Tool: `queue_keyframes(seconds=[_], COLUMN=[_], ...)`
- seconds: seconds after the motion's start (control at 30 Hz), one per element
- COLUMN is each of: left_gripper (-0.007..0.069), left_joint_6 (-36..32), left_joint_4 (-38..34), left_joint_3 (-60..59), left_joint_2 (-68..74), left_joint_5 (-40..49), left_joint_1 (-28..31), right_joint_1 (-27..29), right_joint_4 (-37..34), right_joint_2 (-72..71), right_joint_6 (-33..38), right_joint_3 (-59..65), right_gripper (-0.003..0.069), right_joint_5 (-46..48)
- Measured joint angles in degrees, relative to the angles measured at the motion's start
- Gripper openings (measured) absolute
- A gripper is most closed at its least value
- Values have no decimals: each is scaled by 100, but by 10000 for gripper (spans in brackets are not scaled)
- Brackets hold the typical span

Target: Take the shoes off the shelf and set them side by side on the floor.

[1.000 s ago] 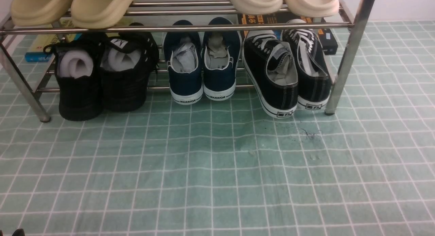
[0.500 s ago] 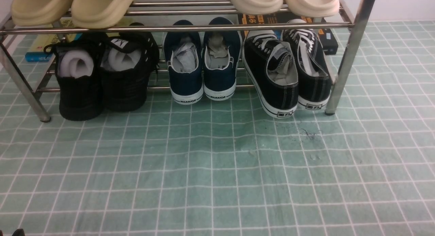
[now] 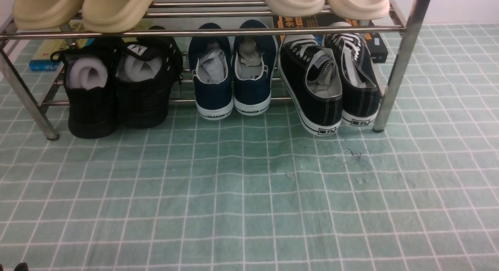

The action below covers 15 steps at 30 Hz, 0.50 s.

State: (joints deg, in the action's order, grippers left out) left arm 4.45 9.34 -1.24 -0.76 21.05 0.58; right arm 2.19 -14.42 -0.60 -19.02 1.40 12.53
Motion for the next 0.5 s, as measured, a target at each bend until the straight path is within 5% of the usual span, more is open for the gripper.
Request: queue_keyframes(seconds=[0.2,0.5], left_gripper=[242,242], left_joint_6=[0,0], left_joint_4=[0,0], left_joint_3=[0,0], left_joint_2=[0,0], left_joint_5=[0,0], left_joint_1=[0,0], right_joint_1=[0,0], right_joint_4=[-892,-1301], right_joint_2=[0,0], right_joint_6=[-476,-550], right_joint_3=[0,0], right_gripper=[239,239], right_joint_5=[-116,-478])
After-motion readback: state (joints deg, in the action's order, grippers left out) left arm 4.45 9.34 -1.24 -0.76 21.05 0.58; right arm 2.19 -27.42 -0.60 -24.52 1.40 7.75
